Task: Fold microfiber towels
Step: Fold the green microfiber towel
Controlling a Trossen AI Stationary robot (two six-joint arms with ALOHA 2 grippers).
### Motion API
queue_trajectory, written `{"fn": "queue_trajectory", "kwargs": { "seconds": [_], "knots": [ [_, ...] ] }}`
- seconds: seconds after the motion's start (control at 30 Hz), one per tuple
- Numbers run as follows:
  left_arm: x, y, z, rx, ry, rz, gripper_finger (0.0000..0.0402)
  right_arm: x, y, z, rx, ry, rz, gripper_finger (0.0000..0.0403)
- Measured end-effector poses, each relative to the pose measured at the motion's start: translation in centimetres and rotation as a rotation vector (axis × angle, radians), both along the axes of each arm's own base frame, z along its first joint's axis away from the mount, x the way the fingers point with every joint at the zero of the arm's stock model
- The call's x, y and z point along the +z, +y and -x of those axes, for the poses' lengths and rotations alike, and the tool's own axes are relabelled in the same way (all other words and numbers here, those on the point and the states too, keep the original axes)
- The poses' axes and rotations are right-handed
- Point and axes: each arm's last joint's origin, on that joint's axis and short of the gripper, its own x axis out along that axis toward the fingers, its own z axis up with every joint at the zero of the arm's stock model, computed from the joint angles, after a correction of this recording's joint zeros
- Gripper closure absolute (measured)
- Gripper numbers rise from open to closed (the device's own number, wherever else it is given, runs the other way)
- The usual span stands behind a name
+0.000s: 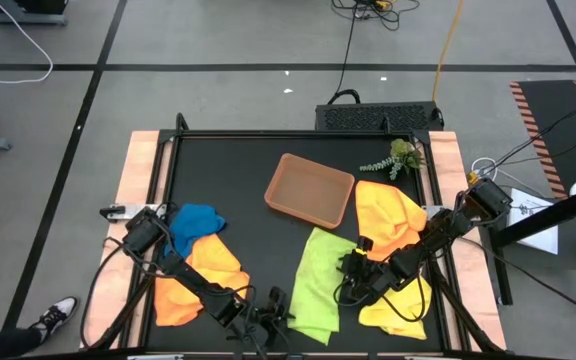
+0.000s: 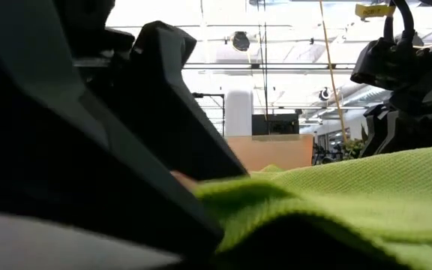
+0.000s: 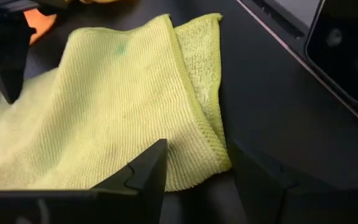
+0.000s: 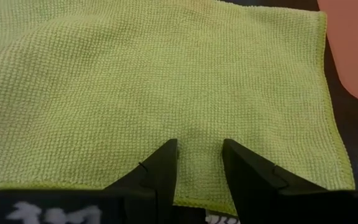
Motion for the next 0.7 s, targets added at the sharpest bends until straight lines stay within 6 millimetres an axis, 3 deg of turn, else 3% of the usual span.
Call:
{"fn": "queue_trajectory", "kwargs": {
  "seconds": [0.7],
  "knots": [
    [0.1,-1.2,0.9,-0.041,-0.007,0.011,0.0394,0.0,0.0,0.0,0.002,0.008,0.0,0.0277]
  ]
}}
